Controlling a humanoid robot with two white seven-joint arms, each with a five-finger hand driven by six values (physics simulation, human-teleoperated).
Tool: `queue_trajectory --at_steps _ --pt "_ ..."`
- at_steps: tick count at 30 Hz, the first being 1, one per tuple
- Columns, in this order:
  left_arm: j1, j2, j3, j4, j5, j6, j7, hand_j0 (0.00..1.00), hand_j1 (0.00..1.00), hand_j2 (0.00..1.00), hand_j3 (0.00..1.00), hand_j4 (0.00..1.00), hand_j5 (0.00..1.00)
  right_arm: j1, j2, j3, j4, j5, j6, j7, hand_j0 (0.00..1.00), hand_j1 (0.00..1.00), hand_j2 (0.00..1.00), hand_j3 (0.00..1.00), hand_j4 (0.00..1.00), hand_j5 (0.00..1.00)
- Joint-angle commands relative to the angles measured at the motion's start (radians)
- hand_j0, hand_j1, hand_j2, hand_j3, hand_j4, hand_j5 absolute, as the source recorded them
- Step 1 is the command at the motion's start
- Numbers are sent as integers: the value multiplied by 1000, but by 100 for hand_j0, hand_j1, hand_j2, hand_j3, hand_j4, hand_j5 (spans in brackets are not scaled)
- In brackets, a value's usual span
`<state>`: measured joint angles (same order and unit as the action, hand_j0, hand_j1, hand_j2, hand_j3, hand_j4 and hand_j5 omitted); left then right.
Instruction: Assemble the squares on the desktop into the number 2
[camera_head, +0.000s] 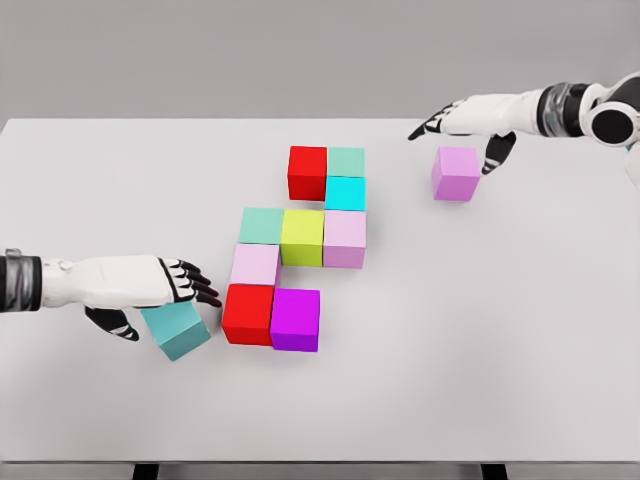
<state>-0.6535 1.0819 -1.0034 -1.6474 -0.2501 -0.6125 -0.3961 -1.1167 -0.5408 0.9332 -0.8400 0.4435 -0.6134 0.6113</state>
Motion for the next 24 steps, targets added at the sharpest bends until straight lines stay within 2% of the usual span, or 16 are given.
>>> queue_trajectory --at_steps 1,24 --pt "0 -4 0 0 -3 2 0 100 100 100 100 100 100 0 10 1 21 -2 3 0 100 100 100 100 100 100" --pt "5 -4 -11 3 -41 2 0 99 99 99 99 99 99 2 19 55 81 -3 3 0 100 100 100 100 100 100"
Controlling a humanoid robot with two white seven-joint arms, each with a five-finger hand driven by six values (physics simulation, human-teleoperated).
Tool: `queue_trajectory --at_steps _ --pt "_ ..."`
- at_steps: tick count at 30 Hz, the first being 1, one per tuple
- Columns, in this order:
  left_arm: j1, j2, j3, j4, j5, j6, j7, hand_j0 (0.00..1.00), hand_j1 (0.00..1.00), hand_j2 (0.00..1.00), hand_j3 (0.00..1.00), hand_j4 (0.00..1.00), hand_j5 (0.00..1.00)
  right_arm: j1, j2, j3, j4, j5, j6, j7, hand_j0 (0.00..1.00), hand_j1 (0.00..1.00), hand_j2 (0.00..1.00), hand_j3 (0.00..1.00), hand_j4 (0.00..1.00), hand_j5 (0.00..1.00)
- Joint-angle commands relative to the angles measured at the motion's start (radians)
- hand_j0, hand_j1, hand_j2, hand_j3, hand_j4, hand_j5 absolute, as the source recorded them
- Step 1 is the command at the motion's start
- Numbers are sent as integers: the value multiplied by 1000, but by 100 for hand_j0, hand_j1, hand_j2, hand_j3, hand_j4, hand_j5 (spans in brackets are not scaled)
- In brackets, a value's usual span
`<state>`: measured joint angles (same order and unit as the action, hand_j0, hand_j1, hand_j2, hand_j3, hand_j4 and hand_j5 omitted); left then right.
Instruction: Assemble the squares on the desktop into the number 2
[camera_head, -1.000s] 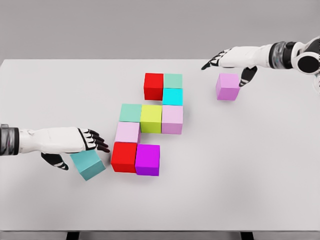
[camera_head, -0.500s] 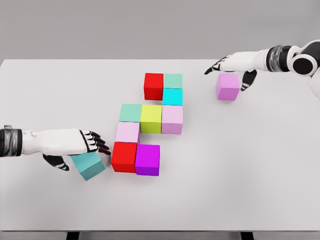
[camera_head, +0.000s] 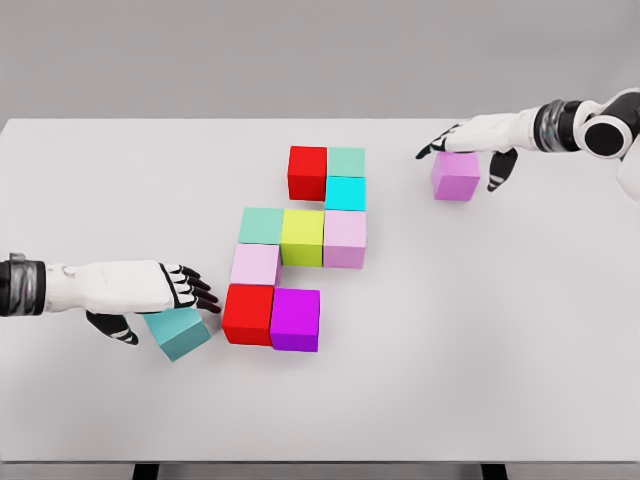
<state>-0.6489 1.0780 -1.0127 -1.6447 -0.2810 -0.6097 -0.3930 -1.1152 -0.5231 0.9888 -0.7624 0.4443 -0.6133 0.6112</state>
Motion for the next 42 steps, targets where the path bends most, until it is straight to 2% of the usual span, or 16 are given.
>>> queue_trajectory --at_steps 1,8,10,14,18,25,28,32,33,34,37,39,42 --pt "0 -1 -1 0 -12 -1 -1 98 98 98 98 98 98 0 2 4 9 -4 2 0 100 100 100 100 100 100" --pt "0 0 -1 0 -13 -1 -1 76 76 76 76 76 76 -5 23 4 26 -4 2 0 100 100 100 100 100 100" --pt "0 0 -6 0 -13 -1 -1 72 72 72 72 72 72 -8 25 2 26 -4 2 0 100 100 100 100 100 100" --pt "0 0 -14 0 -15 -1 -3 54 54 54 54 54 54 -8 25 -1 26 -4 2 0 100 100 100 100 100 100" --pt "0 0 -14 0 -32 -1 -3 46 46 46 46 46 46 -9 34 2 44 -4 2 0 100 100 100 100 100 100" --pt "-12 7 -10 13 -32 -1 -3 43 43 43 43 43 43 -11 38 16 61 -4 2 0 100 100 100 100 100 100" --pt "-23 0 -10 42 -33 -1 -3 43 43 43 43 43 43 -11 44 17 67 -3 2 0 100 100 100 100 100 100" --pt "-90 -35 -4 155 -30 -1 -1 41 41 41 41 41 41 -11 51 17 71 -3 2 0 100 100 100 100 100 100" --pt "-98 -44 -4 166 -30 -1 -1 40 40 40 40 40 40 -11 52 17 71 -3 2 0 100 100 100 100 100 100" --pt "-113 -58 -1 187 -29 -1 -1 34 34 34 34 34 34 -11 51 17 78 -3 2 0 100 100 100 100 100 100" --pt "-138 -73 -1 198 -27 -1 -1 34 34 34 34 34 34 -12 54 19 87 -3 2 0 100 100 100 100 100 100" --pt "-167 -115 -1 236 -27 -1 -1 34 34 34 34 34 34 -12 57 19 89 2 2 0 100 100 100 100 100 100" --pt "-196 -165 -3 287 -29 -1 -1 34 34 34 34 34 34 -14 58 19 91 8 2 0 89 89 89 89 89 89"
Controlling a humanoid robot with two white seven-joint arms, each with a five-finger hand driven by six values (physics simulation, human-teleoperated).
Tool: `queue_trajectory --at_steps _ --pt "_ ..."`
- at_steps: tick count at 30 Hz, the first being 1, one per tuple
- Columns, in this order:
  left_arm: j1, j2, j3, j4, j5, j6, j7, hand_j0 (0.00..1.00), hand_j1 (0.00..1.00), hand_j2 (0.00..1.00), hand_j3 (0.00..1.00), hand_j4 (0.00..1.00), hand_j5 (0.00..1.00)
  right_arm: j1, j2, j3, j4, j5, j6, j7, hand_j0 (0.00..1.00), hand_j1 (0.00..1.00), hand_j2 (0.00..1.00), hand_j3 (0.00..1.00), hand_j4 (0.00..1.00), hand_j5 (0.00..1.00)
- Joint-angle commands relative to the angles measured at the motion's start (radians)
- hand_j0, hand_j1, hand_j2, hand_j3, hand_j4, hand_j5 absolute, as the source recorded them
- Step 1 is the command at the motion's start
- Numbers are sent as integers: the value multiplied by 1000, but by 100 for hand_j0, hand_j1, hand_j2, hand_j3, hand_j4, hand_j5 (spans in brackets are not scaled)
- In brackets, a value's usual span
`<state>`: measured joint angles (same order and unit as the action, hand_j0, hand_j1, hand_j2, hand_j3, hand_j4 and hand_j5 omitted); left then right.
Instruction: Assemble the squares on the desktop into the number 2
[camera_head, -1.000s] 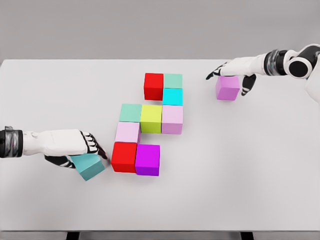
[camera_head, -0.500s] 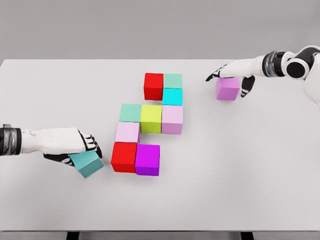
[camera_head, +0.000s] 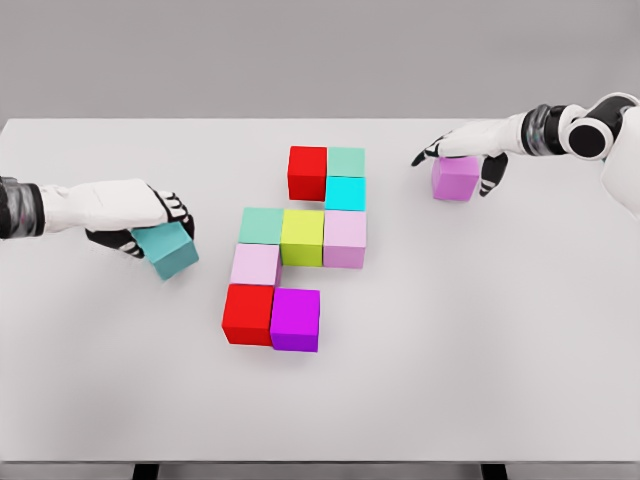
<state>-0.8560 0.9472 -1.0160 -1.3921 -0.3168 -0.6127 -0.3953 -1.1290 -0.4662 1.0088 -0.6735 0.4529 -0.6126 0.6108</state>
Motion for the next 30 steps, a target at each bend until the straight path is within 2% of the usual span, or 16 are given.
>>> queue_trajectory --at_steps 1,3,8,9,11,12,15,18,19,21,22,24,25,26,29,30 --pt "-3 -42 1 39 7 2 1 34 34 34 34 34 34 0 1 -3 2 0 2 0 86 86 86 86 86 86" --pt "-29 -56 1 48 7 2 1 34 34 34 34 34 34 0 3 -3 2 0 2 0 80 80 80 80 80 80" --pt "-86 -96 2 73 15 2 1 34 34 34 34 34 34 0 8 -4 2 -2 2 0 55 55 55 55 55 55" --pt "-89 -110 2 105 16 2 4 34 34 34 34 34 34 0 8 -4 2 -2 2 0 55 55 55 55 55 55" --pt "-117 -195 2 243 16 2 7 34 34 34 34 34 34 -2 8 -4 2 0 2 0 50 50 50 50 50 50" --pt "-135 -237 2 316 16 2 7 35 35 35 35 35 35 -2 8 -4 2 0 2 0 49 49 49 49 49 49" --pt "-169 -332 4 465 18 2 6 36 36 36 36 36 36 -2 8 -4 0 0 2 0 48 48 48 48 48 48" --pt "-190 -398 4 571 16 2 6 36 36 36 36 36 36 -2 8 -4 -6 0 2 0 47 47 47 47 47 47" --pt "-199 -406 5 579 16 2 6 37 37 37 37 37 37 -3 8 -4 -9 0 2 0 43 43 43 43 43 43" --pt "-199 -415 28 581 21 2 7 39 39 39 39 39 39 -3 6 -7 -15 -2 2 0 43 43 43 43 43 43" --pt "-198 -423 51 605 31 2 7 39 39 39 39 39 39 -3 4 -7 -24 -2 2 0 43 43 43 43 43 43" --pt "-198 -467 53 679 119 2 6 40 40 40 40 40 40 -3 0 -12 -44 -2 2 0 43 43 43 43 43 43" --pt "-199 -493 54 711 128 4 4 40 40 40 40 40 40 -5 -5 -12 -58 -2 2 0 43 43 43 43 43 43" --pt "-201 -499 54 716 128 14 1 40 40 40 40 40 40 -5 -15 -13 -67 -2 2 0 43 43 43 43 43 43" --pt "-201 -516 59 716 131 88 1 40 40 40 40 40 40 5 -58 -15 -169 -2 2 0 43 43 43 43 43 43" --pt "-201 -524 63 716 136 108 1 40 40 40 40 40 40 6 -62 -16 -173 -3 2 0 43 43 43 43 43 43"
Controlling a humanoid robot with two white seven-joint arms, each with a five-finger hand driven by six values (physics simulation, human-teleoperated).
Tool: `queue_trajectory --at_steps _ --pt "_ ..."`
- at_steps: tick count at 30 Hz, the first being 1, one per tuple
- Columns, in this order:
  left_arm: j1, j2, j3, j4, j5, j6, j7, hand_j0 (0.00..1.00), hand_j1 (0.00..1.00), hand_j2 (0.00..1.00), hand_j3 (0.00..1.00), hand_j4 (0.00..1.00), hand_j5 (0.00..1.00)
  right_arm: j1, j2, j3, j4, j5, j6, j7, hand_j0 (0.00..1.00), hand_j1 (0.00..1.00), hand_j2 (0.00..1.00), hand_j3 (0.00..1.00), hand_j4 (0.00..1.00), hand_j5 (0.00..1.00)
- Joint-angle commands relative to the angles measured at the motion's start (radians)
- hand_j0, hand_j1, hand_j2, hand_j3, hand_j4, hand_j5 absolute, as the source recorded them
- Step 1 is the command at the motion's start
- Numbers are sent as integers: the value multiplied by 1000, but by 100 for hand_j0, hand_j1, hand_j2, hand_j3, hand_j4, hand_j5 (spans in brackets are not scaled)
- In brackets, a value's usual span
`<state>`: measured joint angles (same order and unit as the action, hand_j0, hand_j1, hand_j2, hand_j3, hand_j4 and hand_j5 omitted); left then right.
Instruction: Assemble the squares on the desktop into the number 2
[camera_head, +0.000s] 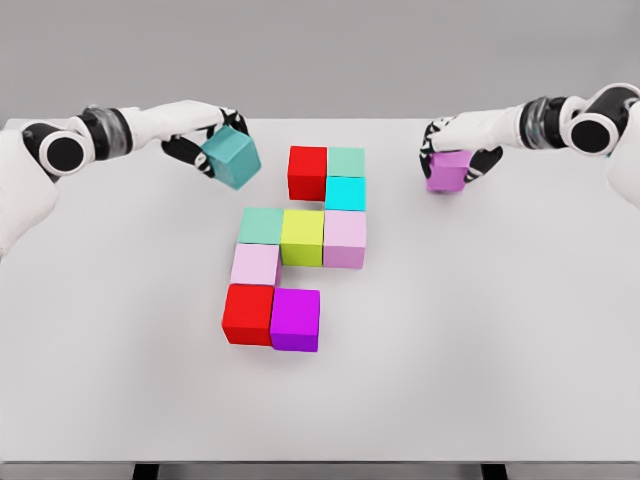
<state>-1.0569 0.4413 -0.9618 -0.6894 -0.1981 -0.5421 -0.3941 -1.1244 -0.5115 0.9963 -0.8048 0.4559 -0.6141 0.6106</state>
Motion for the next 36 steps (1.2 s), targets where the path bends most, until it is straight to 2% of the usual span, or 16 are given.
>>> queue_trajectory --at_steps 1,5,8,10,11,14,15,17,20,21,23,25,28,30,34,36 --pt "0 -24 11 11 23 70 0 40 40 40 40 40 40 0 -41 -5 -44 -9 3 0 43 43 43 43 43 43" --pt "-5 -49 9 2 23 232 -3 41 41 41 41 41 41 20 -120 -47 -146 -13 3 0 43 43 43 43 43 43" --pt "-8 -49 9 -1 45 249 -2 42 42 42 42 42 42 29 -171 -51 -201 -14 3 0 43 43 43 43 43 43" --pt "-6 -47 9 -7 147 251 1 46 46 46 46 46 46 34 -193 -51 -243 -14 3 0 43 43 43 43 43 43" --pt "-5 -46 9 -6 163 254 1 48 48 48 48 48 48 35 -202 -51 -260 -14 3 0 43 43 43 43 43 43" --pt "-6 -72 9 -12 171 393 0 49 49 49 49 49 49 58 -231 -51 -341 -14 3 0 43 43 43 43 43 43" --pt "-6 -78 8 -27 169 470 0 49 49 49 49 49 49 74 -246 -51 -392 -14 3 0 43 43 43 43 43 43" --pt "-5 -76 2 -81 167 544 -2 49 49 49 49 49 49 97 -286 -53 -473 -14 3 0 43 43 43 43 43 43" --pt "-3 -66 -14 -170 160 659 0 49 49 49 49 49 49 130 -317 -70 -548 -16 3 0 43 43 43 43 43 43" --pt "-3 -62 -23 -211 160 689 -2 49 49 49 49 49 49 135 -340 -71 -565 -16 3 0 43 43 43 43 43 43" --pt "-5 -56 -75 -323 160 839 4 49 49 49 49 49 49 150 -355 -73 -602 -17 3 0 43 43 43 43 43 43" --pt "-5 -21 -80 -401 161 892 1 50 50 50 50 50 50 161 -357 -71 -628 -17 3 0 43 43 43 43 43 43" --pt "-5 -3 -81 -414 161 919 -3 50 50 50 50 50 50 172 -360 -71 -665 -17 3 0 43 43 43 43 43 43" --pt "-5 -4 -87 -423 161 956 0 50 50 50 50 50 50 186 -381 -71 -715 -17 3 0 43 43 43 43 43 43" --pt "-5 -4 -101 -498 161 1083 9 51 51 51 51 51 51 225 -415 -68 -804 -17 3 0 44 44 44 44 44 44" --pt "-3 -6 -104 -532 161 1153 55 51 51 51 51 51 51 241 -423 -67 -847 -17 3 0 44 44 44 44 44 44"
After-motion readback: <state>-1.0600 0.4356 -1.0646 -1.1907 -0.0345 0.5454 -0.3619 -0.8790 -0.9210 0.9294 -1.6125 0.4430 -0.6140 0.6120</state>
